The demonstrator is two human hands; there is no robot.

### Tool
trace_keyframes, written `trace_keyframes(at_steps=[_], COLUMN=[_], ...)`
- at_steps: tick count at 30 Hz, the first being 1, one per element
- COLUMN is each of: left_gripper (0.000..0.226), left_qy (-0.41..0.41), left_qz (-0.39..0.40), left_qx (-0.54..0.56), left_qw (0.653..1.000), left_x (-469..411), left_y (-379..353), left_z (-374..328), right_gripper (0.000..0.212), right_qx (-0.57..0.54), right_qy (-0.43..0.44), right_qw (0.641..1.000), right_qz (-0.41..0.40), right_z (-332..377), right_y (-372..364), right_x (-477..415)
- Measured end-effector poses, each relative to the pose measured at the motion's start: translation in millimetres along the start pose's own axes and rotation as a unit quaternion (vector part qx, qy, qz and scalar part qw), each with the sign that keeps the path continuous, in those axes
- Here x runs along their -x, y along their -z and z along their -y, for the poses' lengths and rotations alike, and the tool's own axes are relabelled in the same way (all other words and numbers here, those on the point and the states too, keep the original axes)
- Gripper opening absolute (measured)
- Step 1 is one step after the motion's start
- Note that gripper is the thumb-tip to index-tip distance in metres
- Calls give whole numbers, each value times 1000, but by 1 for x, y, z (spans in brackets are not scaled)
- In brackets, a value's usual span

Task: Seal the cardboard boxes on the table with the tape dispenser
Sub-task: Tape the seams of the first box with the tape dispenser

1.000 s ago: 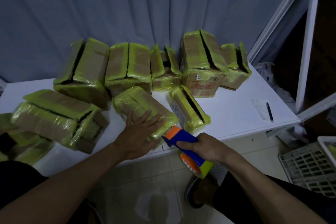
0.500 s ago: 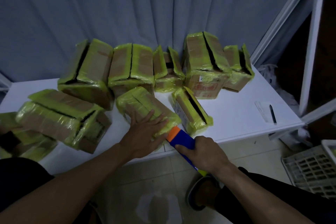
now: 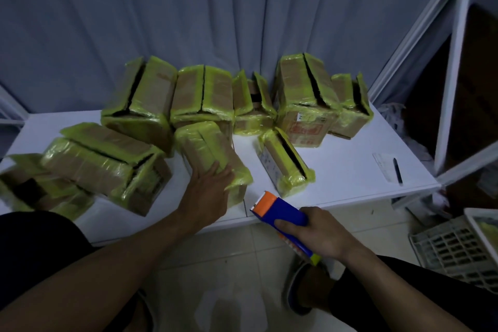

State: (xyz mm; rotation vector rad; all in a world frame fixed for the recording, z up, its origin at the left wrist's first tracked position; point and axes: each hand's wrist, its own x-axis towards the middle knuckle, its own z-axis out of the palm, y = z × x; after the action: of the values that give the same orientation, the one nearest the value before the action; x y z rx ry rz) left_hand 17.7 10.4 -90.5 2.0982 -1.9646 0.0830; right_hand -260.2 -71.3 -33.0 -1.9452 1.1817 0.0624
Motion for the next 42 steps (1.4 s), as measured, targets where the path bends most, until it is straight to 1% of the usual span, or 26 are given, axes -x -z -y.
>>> trace_keyframes(at_steps=[3,5,7,8,9,10,11,13,15,16,19,20,23,26,28,30,31,32,34,37,40,42], left_gripper=[64,71,67,63,58,51,41,24,13,11,13,13,12,12,14,17,17,16,13,12,14,16], left_qy=[6,16,11,15,39,86,139,221,267,286,334,343,354,350,356,363,361,358,356,368,366,364], left_qz=[-2,11,12,9,-2,-18,-35,-24,19,33,43,40,34,36,32,28,26,22,6,-14,-30,-36], left_qx=[0,29,60,96,164,249,329,434,475,492,555,571,596,602,611,628,627,617,577,523,495,499], left_qw=[1000,999,998,995,986,965,933,873,838,821,761,745,720,716,706,688,689,700,735,769,788,786], left_x=[10,16,23,25,27,28,28,31,42,49,60,61,63,67,69,69,69,69,70,71,71,69], left_y=[1,2,8,15,26,39,53,76,86,89,90,89,91,93,94,95,95,95,91,84,82,82], left_z=[6,9,12,12,10,5,-1,-10,-15,-18,-22,-23,-23,-21,-21,-21,-21,-21,-20,-18,-16,-15], right_gripper=[47,39,34,34,35,35,35,34,32,31,40,44,48,42,38,43,45,44,44,53,56,55], right_qx=[-9,-29,-53,-67,-79,-85,-91,-109,-120,-120,-125,-128,-138,-137,-135,-131,-128,-126,-122,-111,-94,-92], right_qy=[21,37,53,62,71,80,88,99,113,120,139,145,152,160,164,164,164,163,160,158,159,157], right_qw=[1000,999,997,996,994,993,992,989,986,985,982,981,978,976,976,976,976,976,977,979,981,981], right_qz=[3,5,1,-3,-6,-8,-6,4,14,18,28,30,35,46,54,59,62,65,71,65,61,60], right_z=[8,13,18,20,21,23,24,26,30,31,36,39,46,52,54,57,57,58,58,59,62,66], right_y=[0,-2,-4,-5,-7,-9,-11,-14,-16,-17,-18,-19,-19,-20,-22,-24,-24,-25,-25,-25,-27,-27], right_x=[13,21,27,28,28,28,27,24,22,20,17,16,15,12,11,11,10,10,10,10,8,7])
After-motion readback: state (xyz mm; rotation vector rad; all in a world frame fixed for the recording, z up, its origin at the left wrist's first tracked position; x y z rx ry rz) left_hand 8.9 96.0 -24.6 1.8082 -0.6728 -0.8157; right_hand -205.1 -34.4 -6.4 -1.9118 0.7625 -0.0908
